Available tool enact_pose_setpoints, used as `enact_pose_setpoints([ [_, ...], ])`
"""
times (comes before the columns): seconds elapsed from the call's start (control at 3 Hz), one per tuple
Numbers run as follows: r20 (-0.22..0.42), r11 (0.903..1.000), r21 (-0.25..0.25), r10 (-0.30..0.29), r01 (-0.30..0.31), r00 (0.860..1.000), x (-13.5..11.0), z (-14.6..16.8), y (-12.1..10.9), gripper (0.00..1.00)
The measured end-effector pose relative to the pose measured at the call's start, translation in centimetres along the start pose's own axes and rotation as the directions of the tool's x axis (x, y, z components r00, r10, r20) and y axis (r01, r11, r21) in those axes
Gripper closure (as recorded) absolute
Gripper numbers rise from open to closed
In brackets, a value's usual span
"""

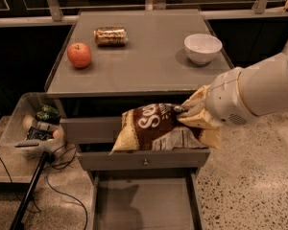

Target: Place brown chip bag into bottom drawer

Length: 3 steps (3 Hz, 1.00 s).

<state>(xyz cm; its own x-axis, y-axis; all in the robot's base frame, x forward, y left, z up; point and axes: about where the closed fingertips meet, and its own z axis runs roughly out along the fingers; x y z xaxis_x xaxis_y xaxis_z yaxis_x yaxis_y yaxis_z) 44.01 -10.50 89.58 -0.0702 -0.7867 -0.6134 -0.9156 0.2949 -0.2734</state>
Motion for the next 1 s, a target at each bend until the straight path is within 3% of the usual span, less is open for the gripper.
enact_pose_setpoints([
  [0.67, 0.037, 0.9886, -0.151, 0.011, -0.005, 0.999, 3.5, 8.9, 7.6, 1.0],
  [1.0, 0.049, 0.9858, -0.167, -0.01, 0.018, 0.999, 5.9, 12.7, 10.4, 1.0],
])
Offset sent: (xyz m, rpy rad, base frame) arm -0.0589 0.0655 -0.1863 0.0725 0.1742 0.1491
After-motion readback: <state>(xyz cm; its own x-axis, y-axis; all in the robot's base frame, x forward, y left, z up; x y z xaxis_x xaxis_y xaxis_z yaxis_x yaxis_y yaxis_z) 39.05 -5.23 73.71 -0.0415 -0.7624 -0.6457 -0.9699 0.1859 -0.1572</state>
